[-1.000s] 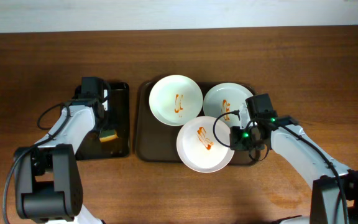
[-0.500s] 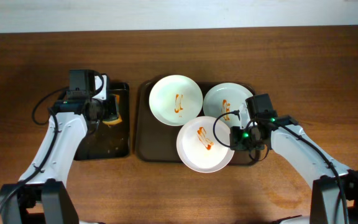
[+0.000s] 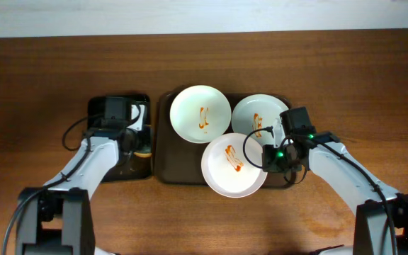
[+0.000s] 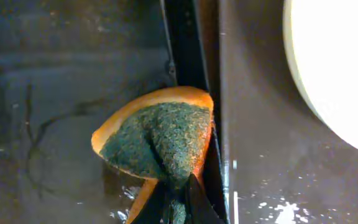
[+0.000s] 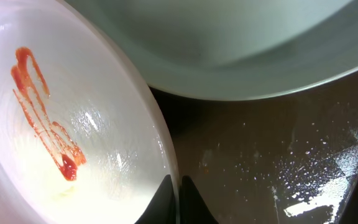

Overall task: Clean dirty plates on tray and stack at the side
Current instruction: 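Grasp the green-and-yellow sponge in the black tray with the left gripper and lift, then scrub the bottom plate with the sponge while the right gripper holds it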

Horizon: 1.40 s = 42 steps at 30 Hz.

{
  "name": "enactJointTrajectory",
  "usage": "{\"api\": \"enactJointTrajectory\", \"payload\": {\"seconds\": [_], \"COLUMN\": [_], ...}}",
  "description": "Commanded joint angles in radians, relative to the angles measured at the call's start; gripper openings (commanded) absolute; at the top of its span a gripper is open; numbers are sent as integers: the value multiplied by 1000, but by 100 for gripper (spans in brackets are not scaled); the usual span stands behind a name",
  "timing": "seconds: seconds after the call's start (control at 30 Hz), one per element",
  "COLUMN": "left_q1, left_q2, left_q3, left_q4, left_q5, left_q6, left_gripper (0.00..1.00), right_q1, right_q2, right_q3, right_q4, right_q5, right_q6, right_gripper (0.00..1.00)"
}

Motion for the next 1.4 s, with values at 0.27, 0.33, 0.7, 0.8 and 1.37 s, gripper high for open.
{"api": "enactJointTrajectory", "payload": {"seconds": [0.27, 0.33, 0.7, 0.8, 1.37], "left_q1": [-10, -10, 41, 41, 41], "left_q2": [-55, -133, -314, -314, -314], "left_q3": [47, 49, 49, 49, 49], "left_q4": [4, 4, 198, 249, 296], "left_q5": [18, -25, -91, -92, -91], "left_q6": [-10, -10, 6, 6, 5], "left_gripper": [0, 0, 0, 0, 0], "right_q1": [5, 5, 5, 5, 5], "right_q2": [-20, -20, -20, -20, -20], "right_q3": [21, 21, 21, 21, 21], "right_q4": [-8, -8, 1, 1, 0], "right_q5": [9, 9, 10, 10, 9], "right_q6": [8, 8, 7, 7, 8], "right_gripper": [4, 4, 4, 4, 4]}}
